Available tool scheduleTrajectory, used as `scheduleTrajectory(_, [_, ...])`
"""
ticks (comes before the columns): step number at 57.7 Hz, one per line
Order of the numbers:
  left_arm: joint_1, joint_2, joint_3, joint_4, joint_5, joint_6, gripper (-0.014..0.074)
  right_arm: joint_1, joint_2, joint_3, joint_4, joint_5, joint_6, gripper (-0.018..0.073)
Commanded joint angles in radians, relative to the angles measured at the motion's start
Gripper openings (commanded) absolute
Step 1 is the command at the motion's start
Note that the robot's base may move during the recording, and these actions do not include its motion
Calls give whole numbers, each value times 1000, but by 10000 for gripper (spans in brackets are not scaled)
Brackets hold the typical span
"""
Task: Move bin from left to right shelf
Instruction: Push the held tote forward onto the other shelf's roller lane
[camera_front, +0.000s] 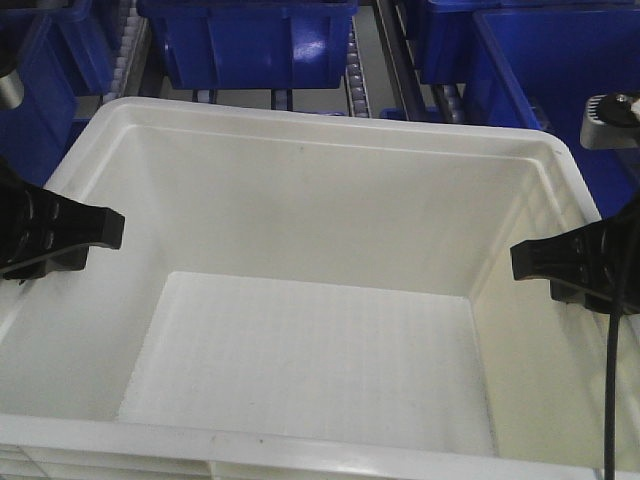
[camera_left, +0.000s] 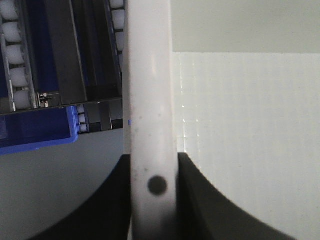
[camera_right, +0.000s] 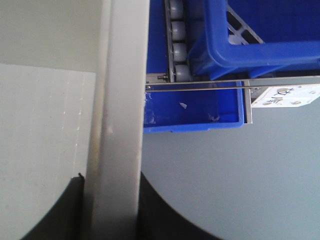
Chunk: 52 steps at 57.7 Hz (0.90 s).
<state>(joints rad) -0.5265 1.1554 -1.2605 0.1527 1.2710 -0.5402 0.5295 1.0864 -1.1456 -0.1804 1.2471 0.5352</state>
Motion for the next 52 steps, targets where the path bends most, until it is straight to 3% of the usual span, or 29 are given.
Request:
scheduleTrajectory(1, [-3, -36, -38, 51, -81, 5, -6, 0, -22, -39, -93, 39, -23, 2])
scheduleTrajectory(52, [-3, -36, -38, 51, -81, 5, -6, 0, -22, -39, -93, 39, -23, 2])
